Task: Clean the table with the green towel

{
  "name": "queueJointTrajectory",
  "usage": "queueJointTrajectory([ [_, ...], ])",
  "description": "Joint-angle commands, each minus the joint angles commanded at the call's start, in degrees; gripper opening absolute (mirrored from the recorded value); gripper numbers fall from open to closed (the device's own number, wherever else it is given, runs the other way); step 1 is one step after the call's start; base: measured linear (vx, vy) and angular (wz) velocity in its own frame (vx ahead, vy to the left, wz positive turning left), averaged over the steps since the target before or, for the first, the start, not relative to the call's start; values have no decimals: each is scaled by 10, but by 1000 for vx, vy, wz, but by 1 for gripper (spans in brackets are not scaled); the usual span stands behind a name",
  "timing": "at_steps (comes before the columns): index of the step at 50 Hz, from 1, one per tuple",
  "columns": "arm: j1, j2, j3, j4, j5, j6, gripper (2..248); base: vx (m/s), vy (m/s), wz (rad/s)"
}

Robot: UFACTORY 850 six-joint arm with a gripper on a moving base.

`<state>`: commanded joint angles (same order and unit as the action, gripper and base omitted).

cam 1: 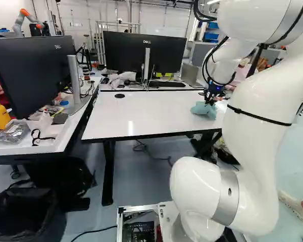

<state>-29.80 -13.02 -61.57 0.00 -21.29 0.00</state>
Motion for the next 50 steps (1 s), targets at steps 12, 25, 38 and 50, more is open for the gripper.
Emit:
queueJointTrajectory([
  [12, 9, 34, 20, 0, -23, 0, 29, 0, 0, 0],
  [25, 12, 46, 24, 0, -44, 0, 29, 0, 0, 0],
  [38, 12, 46, 24, 0, -44, 0, 29, 0, 0, 0],
  [50, 18, 41, 18, 0, -43, 0, 29, 0, 0, 0],
])
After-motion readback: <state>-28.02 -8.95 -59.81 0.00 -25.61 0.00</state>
